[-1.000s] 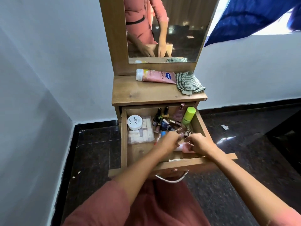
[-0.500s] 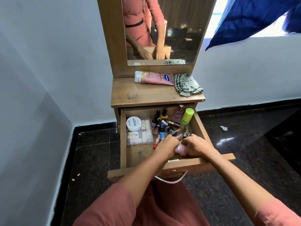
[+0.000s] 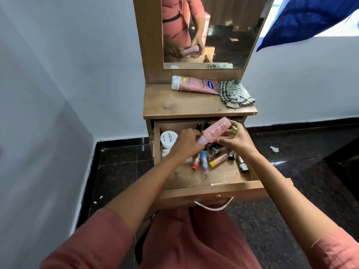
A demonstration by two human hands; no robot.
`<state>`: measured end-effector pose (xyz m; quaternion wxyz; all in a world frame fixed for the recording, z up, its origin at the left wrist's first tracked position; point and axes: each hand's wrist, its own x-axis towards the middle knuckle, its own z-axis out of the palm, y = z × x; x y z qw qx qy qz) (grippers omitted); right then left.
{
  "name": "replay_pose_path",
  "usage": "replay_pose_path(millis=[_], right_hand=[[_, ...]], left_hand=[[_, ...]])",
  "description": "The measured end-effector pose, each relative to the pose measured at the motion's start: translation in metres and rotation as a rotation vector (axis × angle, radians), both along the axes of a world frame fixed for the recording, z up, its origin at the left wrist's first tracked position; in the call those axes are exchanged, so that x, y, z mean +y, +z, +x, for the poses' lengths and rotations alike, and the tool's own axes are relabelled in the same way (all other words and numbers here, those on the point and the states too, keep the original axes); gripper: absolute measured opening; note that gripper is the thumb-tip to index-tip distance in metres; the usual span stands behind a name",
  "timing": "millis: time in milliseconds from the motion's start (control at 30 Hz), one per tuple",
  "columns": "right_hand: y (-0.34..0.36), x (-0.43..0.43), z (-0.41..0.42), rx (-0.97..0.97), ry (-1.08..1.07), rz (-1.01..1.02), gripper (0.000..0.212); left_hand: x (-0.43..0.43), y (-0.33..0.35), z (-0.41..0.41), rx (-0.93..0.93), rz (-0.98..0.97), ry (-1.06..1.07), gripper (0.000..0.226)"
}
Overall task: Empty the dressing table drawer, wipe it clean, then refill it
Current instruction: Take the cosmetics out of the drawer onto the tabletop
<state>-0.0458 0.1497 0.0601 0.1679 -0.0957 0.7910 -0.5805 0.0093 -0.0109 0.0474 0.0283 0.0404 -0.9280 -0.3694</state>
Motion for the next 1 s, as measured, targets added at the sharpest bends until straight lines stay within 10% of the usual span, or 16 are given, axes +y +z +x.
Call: replay_pose_path(millis=[200,1000], right_hand=[[0.011,-0.064,-0.001,-0.059,0.021,-0.139,0.035],[0.033,-0.217,-0.137,0.648,0.134,0.245,0.036]], left_hand=[[-0.027,0.019,-0.005,0.12,0.152,0.169,0.038],[-0.155,0.043,-0.12,0.218,0.268,0.484,0.029]])
